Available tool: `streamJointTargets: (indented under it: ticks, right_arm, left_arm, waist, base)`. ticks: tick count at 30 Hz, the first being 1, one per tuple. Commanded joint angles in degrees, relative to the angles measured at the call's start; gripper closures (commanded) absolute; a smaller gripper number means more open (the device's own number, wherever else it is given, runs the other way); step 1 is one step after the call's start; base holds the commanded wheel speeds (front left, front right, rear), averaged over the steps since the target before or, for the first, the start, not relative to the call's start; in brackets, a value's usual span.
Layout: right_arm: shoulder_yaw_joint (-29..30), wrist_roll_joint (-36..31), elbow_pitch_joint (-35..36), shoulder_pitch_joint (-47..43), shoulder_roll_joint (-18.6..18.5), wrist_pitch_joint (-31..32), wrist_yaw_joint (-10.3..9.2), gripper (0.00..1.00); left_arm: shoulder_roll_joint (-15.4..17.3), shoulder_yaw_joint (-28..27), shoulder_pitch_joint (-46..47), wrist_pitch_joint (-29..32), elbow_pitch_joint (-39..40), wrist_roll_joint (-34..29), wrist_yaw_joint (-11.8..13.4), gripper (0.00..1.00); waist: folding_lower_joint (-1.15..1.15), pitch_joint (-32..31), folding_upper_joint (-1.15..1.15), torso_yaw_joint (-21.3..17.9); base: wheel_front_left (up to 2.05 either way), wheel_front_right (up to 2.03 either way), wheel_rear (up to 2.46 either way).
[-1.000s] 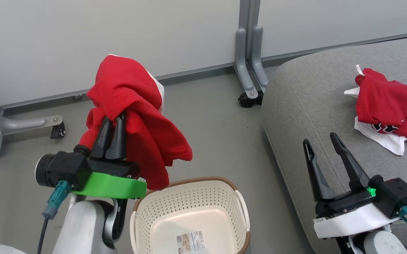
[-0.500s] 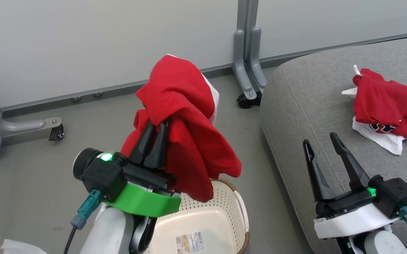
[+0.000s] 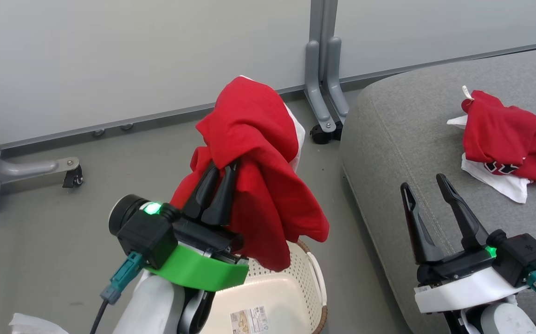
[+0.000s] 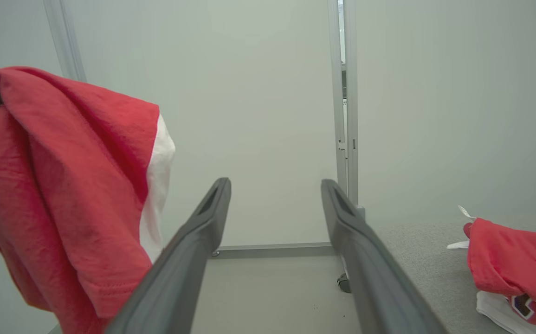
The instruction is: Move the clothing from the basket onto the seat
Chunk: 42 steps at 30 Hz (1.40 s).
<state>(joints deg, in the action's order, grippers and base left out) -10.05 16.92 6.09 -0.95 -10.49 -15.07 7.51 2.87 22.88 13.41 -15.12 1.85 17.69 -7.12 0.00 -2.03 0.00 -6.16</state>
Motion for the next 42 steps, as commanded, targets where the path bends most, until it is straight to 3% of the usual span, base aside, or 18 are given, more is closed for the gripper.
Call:
streamJointTargets:
  ticks: [1,15,30,42]
  right_arm:
    - [0.1,-0.2,0.0,0.0,-0.1,-0.1,-0.04,0.00]
    - [-0.9,-0.7,-0.1,-0.3,-0.5,-0.1,-0.04,0.00]
    - [-19.1,2.9,0.9,5.8,-8.6,-0.1,-0.04,0.00]
    - [-26.0,2.2,-8.8,14.2,-9.2,-0.2,-0.05,0.00]
  left_arm:
    - [0.1,-0.2,-0.2,0.0,0.5,0.3,-0.3,1.00]
    - [0.1,-1.6,-0.8,0.0,2.7,0.0,-0.3,1.00]
    - [0.0,0.5,0.0,0.0,1.2,-0.4,-0.4,1.00]
    - [0.1,6.8,1.7,0.0,0.9,-0.1,-0.4,1.00]
  waist:
    - [0.00,0.0,0.00,0.0]
    - [0.00,0.0,0.00,-0.1]
    - [0.00,0.4,0.00,1.3]
    - [0.00,1.2,0.00,4.0]
  base:
    - [0.00,0.00,0.00]
    - [0.00,0.00,0.00]
    - [0.00,0.00,0.00]
    - [0.00,0.00,0.00]
